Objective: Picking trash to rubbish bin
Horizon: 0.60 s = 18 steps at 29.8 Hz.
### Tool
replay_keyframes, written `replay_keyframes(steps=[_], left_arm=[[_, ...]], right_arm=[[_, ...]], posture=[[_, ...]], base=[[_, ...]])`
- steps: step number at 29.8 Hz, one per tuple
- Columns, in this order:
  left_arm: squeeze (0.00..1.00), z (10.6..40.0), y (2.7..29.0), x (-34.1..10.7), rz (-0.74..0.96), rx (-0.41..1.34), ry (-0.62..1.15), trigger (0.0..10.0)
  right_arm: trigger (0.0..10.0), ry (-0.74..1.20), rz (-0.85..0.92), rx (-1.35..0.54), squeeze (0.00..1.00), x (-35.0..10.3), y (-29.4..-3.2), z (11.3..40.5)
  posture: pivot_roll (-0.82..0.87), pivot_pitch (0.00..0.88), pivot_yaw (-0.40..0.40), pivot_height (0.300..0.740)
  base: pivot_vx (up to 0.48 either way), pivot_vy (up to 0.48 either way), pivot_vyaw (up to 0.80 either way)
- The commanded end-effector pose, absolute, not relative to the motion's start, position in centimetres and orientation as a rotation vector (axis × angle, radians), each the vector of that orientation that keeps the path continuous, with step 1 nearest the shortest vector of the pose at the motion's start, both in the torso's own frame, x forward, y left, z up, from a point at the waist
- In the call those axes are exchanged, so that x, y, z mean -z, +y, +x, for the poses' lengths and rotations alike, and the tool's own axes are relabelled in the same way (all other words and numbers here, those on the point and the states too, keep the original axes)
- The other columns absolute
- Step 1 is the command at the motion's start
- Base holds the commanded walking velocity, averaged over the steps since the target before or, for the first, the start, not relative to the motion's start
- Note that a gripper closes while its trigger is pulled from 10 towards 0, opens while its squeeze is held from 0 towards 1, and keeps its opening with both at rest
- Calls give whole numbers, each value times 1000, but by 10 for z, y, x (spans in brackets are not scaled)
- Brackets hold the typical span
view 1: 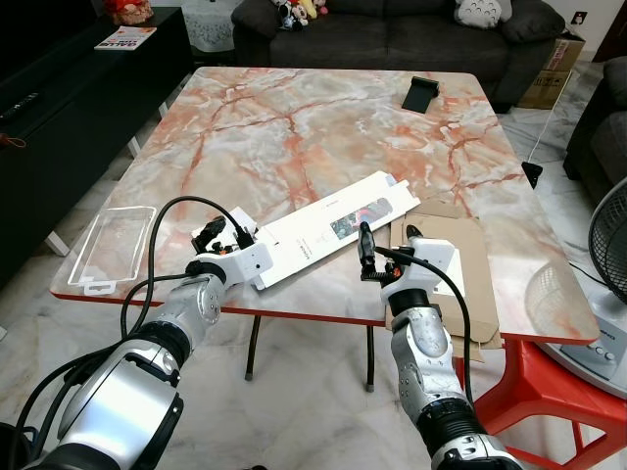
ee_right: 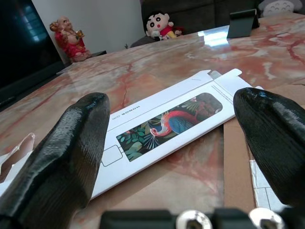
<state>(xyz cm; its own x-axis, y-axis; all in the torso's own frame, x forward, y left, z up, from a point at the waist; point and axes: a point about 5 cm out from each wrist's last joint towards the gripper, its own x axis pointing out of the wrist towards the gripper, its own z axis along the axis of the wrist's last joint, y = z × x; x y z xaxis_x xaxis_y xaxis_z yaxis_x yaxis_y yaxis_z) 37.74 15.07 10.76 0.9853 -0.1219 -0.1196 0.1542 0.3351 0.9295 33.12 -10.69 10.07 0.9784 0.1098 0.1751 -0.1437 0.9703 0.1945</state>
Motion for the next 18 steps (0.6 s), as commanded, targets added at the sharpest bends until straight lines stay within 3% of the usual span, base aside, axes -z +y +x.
replay_keyframes(steps=[1,18], left_arm=[[0,379,148,-109,1198,180,37,0],[0,373,135,-98,1144,210,50,0]], right_arm=[[10000,-168,202,-135,0,-102,-106,330],[10000,-141,192,-127,0,-95,-111,322]], posture=[[-138,79,18,740],[-152,126,-15,740]], base=[[0,0,0],[0,0,0]])
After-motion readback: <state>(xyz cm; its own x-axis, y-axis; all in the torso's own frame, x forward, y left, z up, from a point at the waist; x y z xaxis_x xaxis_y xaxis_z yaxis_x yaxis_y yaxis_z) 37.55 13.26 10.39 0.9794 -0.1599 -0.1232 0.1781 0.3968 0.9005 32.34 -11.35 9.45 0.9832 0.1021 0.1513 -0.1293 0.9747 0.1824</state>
